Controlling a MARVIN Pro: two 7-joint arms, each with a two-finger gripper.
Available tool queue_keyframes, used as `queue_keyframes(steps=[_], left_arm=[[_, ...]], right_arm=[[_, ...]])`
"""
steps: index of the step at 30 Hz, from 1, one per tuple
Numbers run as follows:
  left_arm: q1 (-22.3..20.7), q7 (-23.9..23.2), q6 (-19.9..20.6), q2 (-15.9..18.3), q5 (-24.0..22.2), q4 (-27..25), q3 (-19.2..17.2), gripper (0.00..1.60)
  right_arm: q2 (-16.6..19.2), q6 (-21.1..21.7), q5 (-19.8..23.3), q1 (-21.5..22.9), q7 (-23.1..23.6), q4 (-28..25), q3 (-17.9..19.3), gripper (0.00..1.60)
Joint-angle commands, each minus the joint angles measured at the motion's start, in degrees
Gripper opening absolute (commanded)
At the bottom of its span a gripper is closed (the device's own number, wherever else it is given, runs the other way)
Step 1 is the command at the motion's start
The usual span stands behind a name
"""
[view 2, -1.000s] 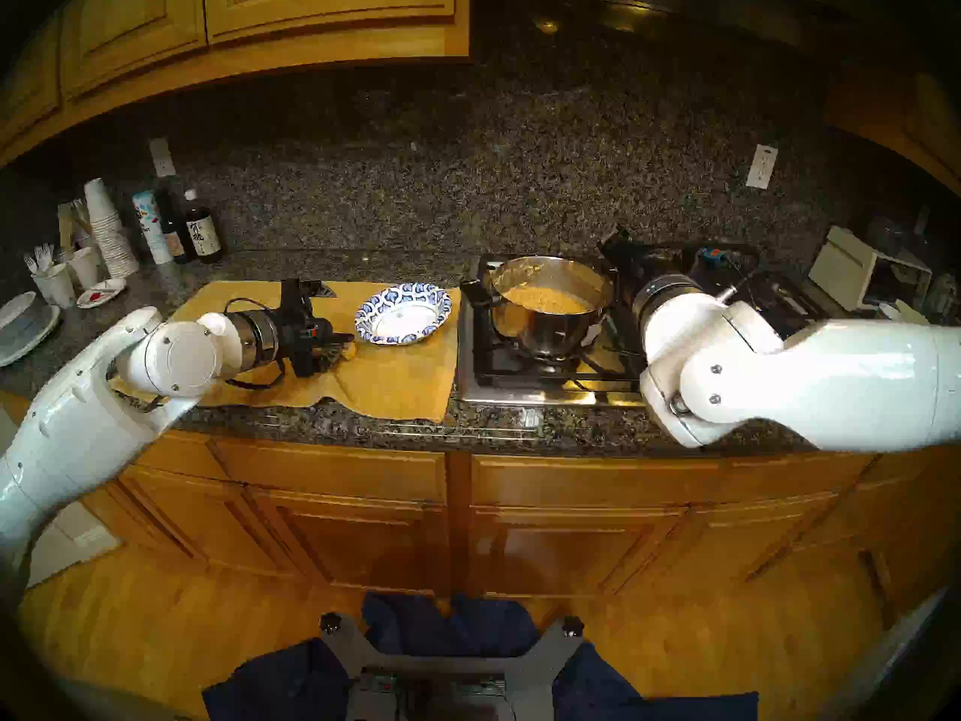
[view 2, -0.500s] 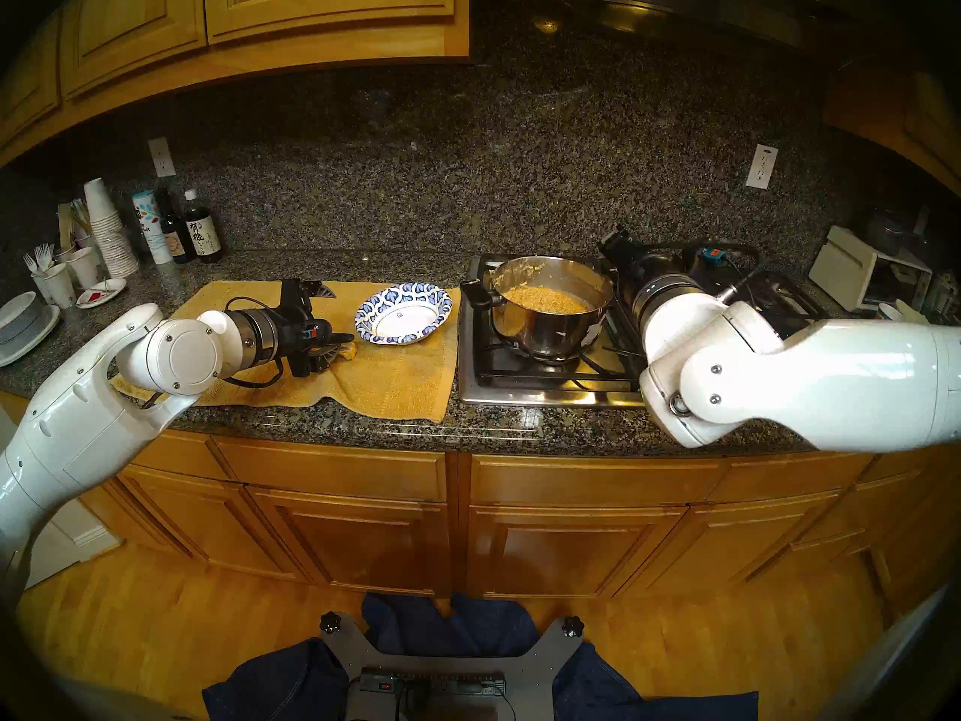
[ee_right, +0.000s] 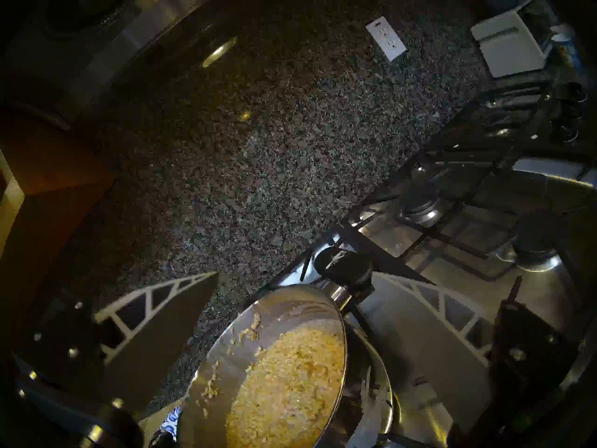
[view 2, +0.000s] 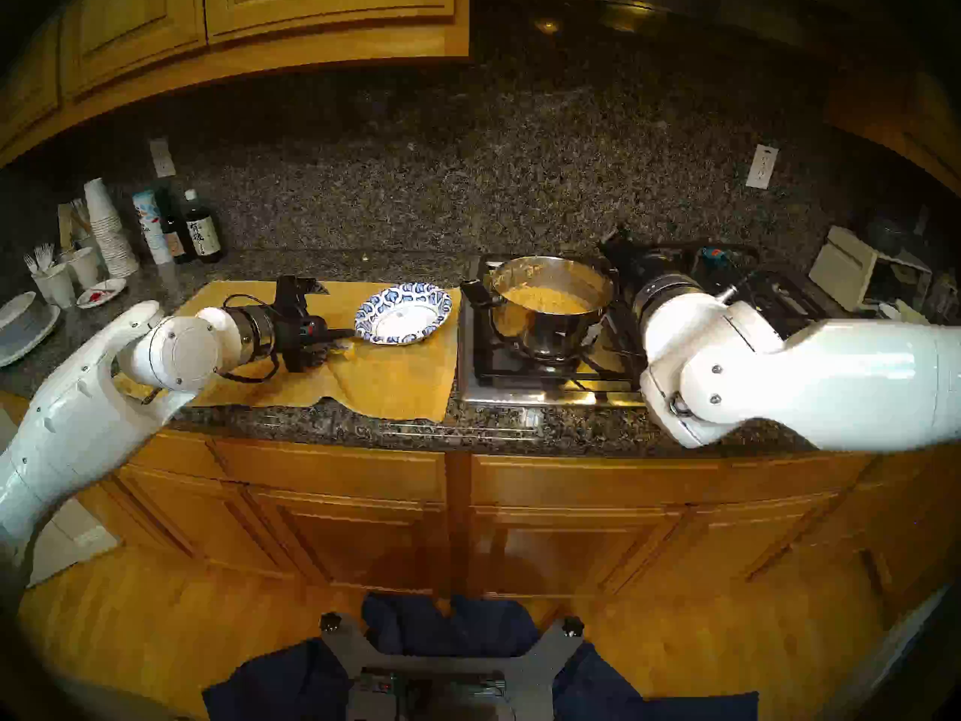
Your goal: Scoop oatmeal into bowl
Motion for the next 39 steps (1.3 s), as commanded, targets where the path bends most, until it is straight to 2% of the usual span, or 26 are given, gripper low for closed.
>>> queue_keyframes(steps=[1,11,22,24,26,29,33,36,38,39], left_arm=[[-1.7,-1.1,0.0,-0.7,-0.5,-0.8,-0.4,1.6],[-1.4,-3.1,0.4,-0.6,-0.7,-1.5,-0.3,1.6],[-1.2,-2.4,0.5,-1.1,0.6,-0.6,-0.2,1.59],[-1.1,-2.2,0.5,-1.2,0.8,-0.5,-0.3,1.42],[-1.1,-2.1,0.5,-1.3,0.8,-0.4,-0.3,1.12],[-1.1,-2.0,0.5,-1.3,0.8,-0.3,-0.3,0.79],[-1.0,-2.0,0.4,-1.4,0.9,-0.2,-0.3,0.7],[-0.8,-1.8,0.5,-1.4,1.1,-0.2,-0.3,0.45],[-0.7,-1.7,0.6,-1.4,1.3,-0.2,-0.4,0.0],[-0.7,-1.6,0.7,-1.4,1.4,-0.2,-0.4,0.0]], right_arm=[[0.0,-0.2,-1.0,1.8,0.3,-0.1,1.2,1.6],[0.0,-0.2,-1.0,1.8,0.3,-0.1,1.1,1.6],[0.0,-0.2,-1.0,1.9,0.3,-0.1,1.0,1.6],[0.0,-0.2,-1.0,1.9,0.3,-0.1,1.0,1.6],[-0.1,-0.2,-1.0,1.9,0.3,-0.1,1.0,1.6],[-0.1,-0.2,-0.9,1.9,0.3,-0.1,1.0,1.6],[-0.1,-0.2,-0.9,1.9,0.4,-0.1,1.0,1.6],[-0.1,-0.3,-0.9,2.0,0.4,-0.1,1.0,1.6],[-0.1,-0.3,-0.9,2.0,0.4,-0.1,1.0,1.6],[-0.1,-0.3,-0.9,2.0,0.4,-0.1,1.0,1.6]])
